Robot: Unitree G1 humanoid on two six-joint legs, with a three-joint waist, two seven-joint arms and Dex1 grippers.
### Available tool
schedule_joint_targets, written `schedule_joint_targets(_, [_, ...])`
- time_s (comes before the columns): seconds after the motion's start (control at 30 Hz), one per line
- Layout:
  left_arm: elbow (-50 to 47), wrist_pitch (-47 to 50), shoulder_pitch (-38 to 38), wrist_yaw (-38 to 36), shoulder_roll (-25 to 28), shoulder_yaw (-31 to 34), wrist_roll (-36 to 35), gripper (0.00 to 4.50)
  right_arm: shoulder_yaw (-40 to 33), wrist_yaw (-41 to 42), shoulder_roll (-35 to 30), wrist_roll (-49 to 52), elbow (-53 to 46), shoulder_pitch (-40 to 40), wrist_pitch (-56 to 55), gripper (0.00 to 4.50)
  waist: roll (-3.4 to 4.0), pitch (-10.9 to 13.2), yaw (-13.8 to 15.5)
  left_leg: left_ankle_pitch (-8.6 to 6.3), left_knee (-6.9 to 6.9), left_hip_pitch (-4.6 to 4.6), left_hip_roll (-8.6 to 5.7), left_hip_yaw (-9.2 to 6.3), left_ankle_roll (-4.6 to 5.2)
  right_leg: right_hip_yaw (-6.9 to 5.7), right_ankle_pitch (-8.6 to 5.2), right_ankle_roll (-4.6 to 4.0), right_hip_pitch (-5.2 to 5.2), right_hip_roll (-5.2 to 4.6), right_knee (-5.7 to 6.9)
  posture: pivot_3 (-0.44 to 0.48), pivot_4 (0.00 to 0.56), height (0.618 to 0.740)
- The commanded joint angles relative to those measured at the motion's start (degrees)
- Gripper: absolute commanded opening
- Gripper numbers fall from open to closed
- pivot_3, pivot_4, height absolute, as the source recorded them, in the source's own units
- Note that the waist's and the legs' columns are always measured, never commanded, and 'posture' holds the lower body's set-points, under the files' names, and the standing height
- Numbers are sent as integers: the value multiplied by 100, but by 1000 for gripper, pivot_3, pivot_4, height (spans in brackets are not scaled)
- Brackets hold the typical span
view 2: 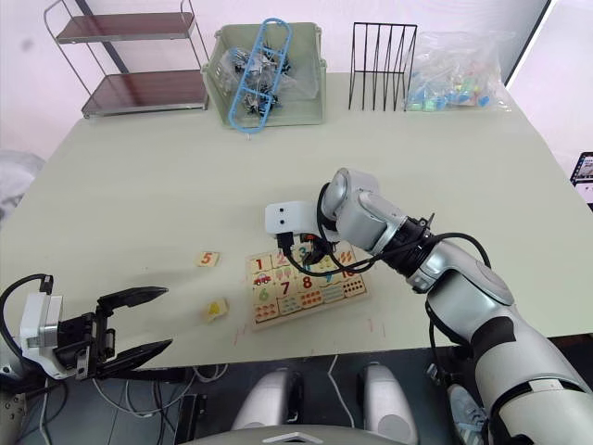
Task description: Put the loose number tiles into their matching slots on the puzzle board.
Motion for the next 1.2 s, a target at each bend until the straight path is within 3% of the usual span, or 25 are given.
schedule_joint_targets(0.03, [37,-90,-20,-87,19,159,-12,4500,-141,30,-6,2,-27,-50,-129,4489,0,0,0,0,0,0,0,0,0,0,0,0,0,0,0,0,150,740])
schedule_joint_targets(0.33, [134,-140,-56,-150,9,160,1,4500,-504,14,-53,225,-72,-6,-207,4489,0,0,1,0,0,-1,1,-1,0,0,0,0,0,0,0,0,150,740])
schedule_joint_targets(0.7, [212,-207,-98,-140,-8,155,33,4500,-1549,-180,-194,947,-354,575,-512,4489,0,0,3,0,-2,-2,1,-2,0,0,0,0,0,-2,-2,0,150,740])
schedule_joint_targets(0.8, [231,-216,-109,-148,-5,152,36,4500,-1842,-332,-228,1109,-379,791,-628,3419,-1,0,3,0,-2,-2,1,0,0,0,0,0,1,-2,-3,0,150,740])
schedule_joint_targets(1.0, [294,-234,-160,-167,17,134,57,4500,-2438,-708,-164,1471,-300,1251,-1122,252,0,1,4,0,-3,-2,1,-1,0,-1,0,1,0,-1,-2,0,150,740])
schedule_joint_targets(1.03, [307,-238,-171,-169,22,132,63,4500,-2514,-766,-134,1523,-290,1346,-1214,57,0,1,4,0,-3,-2,1,0,0,0,0,1,1,-1,-2,0,150,740])
schedule_joint_targets(1.2, [359,-259,-208,-178,31,131,75,4500,-2756,-1011,35,1739,-330,1773,-1492,57,-1,1,-1,0,-4,-2,1,3,0,2,1,2,0,-2,-2,0,150,740])
